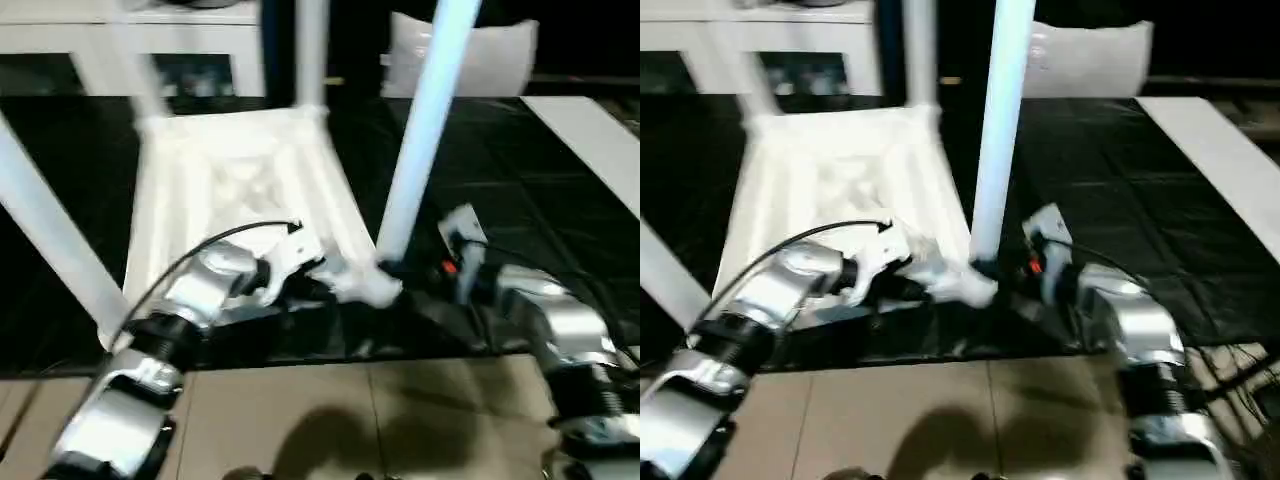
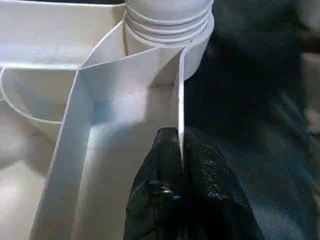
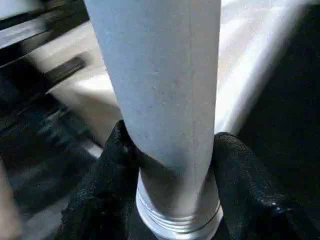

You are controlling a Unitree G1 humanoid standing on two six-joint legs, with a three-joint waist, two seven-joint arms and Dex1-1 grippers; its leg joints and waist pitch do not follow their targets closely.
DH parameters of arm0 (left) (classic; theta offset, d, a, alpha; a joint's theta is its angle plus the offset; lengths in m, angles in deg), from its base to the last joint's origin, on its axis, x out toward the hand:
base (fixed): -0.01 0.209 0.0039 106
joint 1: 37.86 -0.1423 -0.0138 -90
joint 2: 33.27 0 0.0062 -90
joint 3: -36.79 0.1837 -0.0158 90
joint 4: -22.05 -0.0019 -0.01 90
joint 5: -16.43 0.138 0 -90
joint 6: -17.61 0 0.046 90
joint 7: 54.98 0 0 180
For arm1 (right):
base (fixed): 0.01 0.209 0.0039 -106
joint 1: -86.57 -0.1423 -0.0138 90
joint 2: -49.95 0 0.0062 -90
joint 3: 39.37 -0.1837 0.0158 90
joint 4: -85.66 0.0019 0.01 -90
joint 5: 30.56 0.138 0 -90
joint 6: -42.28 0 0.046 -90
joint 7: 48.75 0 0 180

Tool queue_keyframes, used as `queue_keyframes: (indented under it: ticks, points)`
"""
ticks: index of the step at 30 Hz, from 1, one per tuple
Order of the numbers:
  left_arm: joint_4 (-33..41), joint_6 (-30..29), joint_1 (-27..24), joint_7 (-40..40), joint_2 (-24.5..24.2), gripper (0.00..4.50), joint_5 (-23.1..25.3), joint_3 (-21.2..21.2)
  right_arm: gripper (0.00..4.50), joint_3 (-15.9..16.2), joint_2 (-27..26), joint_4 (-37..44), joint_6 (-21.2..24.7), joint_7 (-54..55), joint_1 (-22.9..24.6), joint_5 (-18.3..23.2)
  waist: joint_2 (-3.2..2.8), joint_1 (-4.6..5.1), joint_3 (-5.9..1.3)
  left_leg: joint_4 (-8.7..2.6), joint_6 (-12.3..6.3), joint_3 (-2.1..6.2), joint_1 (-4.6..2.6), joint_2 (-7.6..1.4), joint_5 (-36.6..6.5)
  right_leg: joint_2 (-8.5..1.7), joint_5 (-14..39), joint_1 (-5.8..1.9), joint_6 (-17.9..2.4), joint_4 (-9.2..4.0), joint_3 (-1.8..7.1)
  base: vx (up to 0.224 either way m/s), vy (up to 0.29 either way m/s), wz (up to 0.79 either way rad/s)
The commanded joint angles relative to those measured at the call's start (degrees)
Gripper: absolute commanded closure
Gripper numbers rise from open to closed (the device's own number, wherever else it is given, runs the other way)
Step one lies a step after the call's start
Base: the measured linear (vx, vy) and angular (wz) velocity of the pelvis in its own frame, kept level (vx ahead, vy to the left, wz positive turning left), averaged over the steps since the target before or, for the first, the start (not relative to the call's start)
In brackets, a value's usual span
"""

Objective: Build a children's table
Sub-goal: Rotate leg to tighten

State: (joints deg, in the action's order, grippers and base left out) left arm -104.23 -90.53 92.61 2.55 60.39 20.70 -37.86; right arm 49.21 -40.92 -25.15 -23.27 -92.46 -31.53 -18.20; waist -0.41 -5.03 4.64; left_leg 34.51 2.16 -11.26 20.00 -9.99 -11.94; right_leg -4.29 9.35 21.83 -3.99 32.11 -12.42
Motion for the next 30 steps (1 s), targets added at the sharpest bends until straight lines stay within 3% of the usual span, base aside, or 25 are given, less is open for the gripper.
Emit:
queue_keyframes:
  ticks: [1, 2, 3, 6, 9, 11, 16, 17, 18, 19, 22, 26, 27, 30]
  points:
    - [2.4, -1.4, 1.1, -1.4, 4.2, 4.5, -2.8, -0.1, 2.57, 0.5, -3.1, -1.7, 2.7, 7.6, -1.2, -0.9, 0.38, -0.31, -4.41, -3.68, -2.37, 3.14, -0.14, -4.43, -7.7, -7.27, 22.6, -3.68, 3.1, -5.96, 4.56, 0.0, 0.0, 0.0]
    - [2.7, -2.3, 1.2, -3.3, 5.3, 4.5, -2.9, -0.7, 2.57, -0.2, -4.2, -1.7, 3.2, 9.5, -1.3, -0.7, 0.38, -0.22, -4.38, -3.66, -3.06, 2.94, -0.17, -4.22, -7.1, -7.21, 22.1, -3.59, 3.1, -5.98, 4.81, 0.0, 0.0, 0.0]
    - [2.9, -2.6, 1.2, -4.4, 5.8, 4.5, -2.5, -0.7, 2.23, -0.2, -4.7, -1.5, 2.6, 9.9, -1.2, -0.8, 0.34, -0.24, -4.42, -3.6, -3.41, 2.86, -0.2, -4.07, -6.8, -7.19, 21.7, -3.56, 2.9, -5.88, 4.87, 0.0, 0.0, 0.0]
    - [3.5, -3.5, 1.1, -6.6, 7.0, 4.5, -1.6, -0.3, 1.8, -0.3, -5.7, -0.8, 1.9, 10.7, -0.9, -0.9, 0.4, -0.42, -4.56, -3.72, -4.98, 3.0, -0.02, -4.73, -4.6, -7.28, 17.4, -3.56, 1.5, -4.92, 5.39, 0.0, 0.0, 0.0]
    - [3.7, -2.7, 1.0, -6.4, 6.4, 4.5, -1.0, 0.2, 1.6, 1.1, -4.6, 0.8, 0.4, 8.0, 0.1, -1.4, 0.2, -0.87, -4.79, -3.58, -6.49, 3.1, 0.03, -5.3, -1.4, -7.46, 10.2, -3.45, -1.4, -3.52, 5.91, 0.0, 0.0, 0.0]
    - [3.9, -2.4, 0.8, -6.1, 5.9, 4.5, -0.8, 0.3, 1.51, 0.8, -4.0, 1.2, 0.2, 7.6, 0.4, -1.2, 0.19, -1.04, -4.69, -3.63, -6.62, 3.03, -0.09, -5.38, -1.9, -7.65, 10.2, -3.49, -2.1, -3.55, 5.96, 0.0, 0.0, 0.0]
    - [3.1, 0.9, 0.4, -2.7, 2.9, 4.5, -0.2, 1.4, 1.0, 0.8, 0.8, 1.4, -1.8, 1.1, 0.9, -0.3, 0.09, -1.6, -4.49, -3.76, -5.83, 2.81, -0.29, -5.04, -4.8, -7.5, 14.5, -3.63, -0.6, -4.37, 5.85, 0.0, 0.0, 0.0]
    - [2.5, 4.7, 0.1, 1.3, 0.5, 4.5, 0.0, 2.7, 1.0, 0.8, 4.8, 0.4, -3.7, -4.1, 0.5, -0.2, 0.04, -1.76, -4.49, -3.76, -5.78, 2.85, -0.32, -5.01, -5.3, -7.37, 15.0, -3.65, -0.1, -4.46, 5.76, 0.0, 0.0, 0.0]
    - [2.5, 4.9, 0.1, 1.4, 0.4, 4.5, 0.1, 2.8, 0.91, 0.8, 4.9, 0.3, -3.8, -4.3, 0.5, -0.1, 0.13, -1.76, -4.46, -3.75, -5.84, 2.85, -0.24, -5.03, -5.4, -7.33, 15.2, -3.7, 0.3, -4.42, 5.8, 0.0, 0.0, 0.0]
    - [2.5, 5.8, 0.0, 2.3, 0.0, 4.5, 0.1, 3.1, 0.83, 0.8, 5.6, 0.2, -4.2, -5.2, 0.4, -0.1, -0.03, -1.98, -4.49, -3.76, -5.69, 2.84, -0.51, -5.22, -5.3, -7.36, 15.1, -3.4, 0.3, -4.38, 5.92, 0.0, 0.0, 0.0]
    - [2.5, 8.7, -0.5, 7.2, -2.3, 4.5, 0.1, 4.7, 0.57, 1.6, 9.0, 0.8, -4.5, -12.6, 0.7, 1.2, 0.0, -2.49, -4.61, -3.67, -6.09, 2.74, -0.31, -5.17, -5.2, -7.31, 14.7, -3.62, 0.2, -4.21, 5.82, 0.0, 0.0, 0.0]
    - [2.6, 11.0, -0.7, 10.7, -4.1, 4.5, 0.3, 6.1, 0.25, 3.5, 12.0, 1.2, -5.2, -18.6, 1.1, 1.5, -0.04, -3.36, -4.76, -3.61, -6.1, 2.76, -0.47, -5.6, -4.2, -7.43, 12.6, -3.37, -1.4, -3.67, 5.95, 0.0, 0.0, 0.0]
    - [2.0, 13.7, -0.5, 14.8, -6.1, 4.5, 0.7, 7.8, 0.2, 6.0, 14.8, 1.3, -5.6, -25.6, 1.1, 2.0, 0.27, -3.47, -4.92, -3.58, -6.13, 2.73, -0.5, -5.62, -4.0, -7.48, 12.5, -3.46, -1.5, -3.63, 5.99, 0.0, 0.0, 0.0]
    - [2.3, 15.1, -0.6, 19.2, -7.7, 4.5, 0.7, 9.2, 0.08, 8.0, 16.6, 1.1, -7.1, -30.0, 0.8, 1.4, 0.15, -4.13, -4.94, -3.5, -6.75, 2.71, -0.4, -5.71, -3.5, -7.5, 12.2, -3.38, -1.3, -3.35, 6.05, 0.0, 0.0, 0.0]
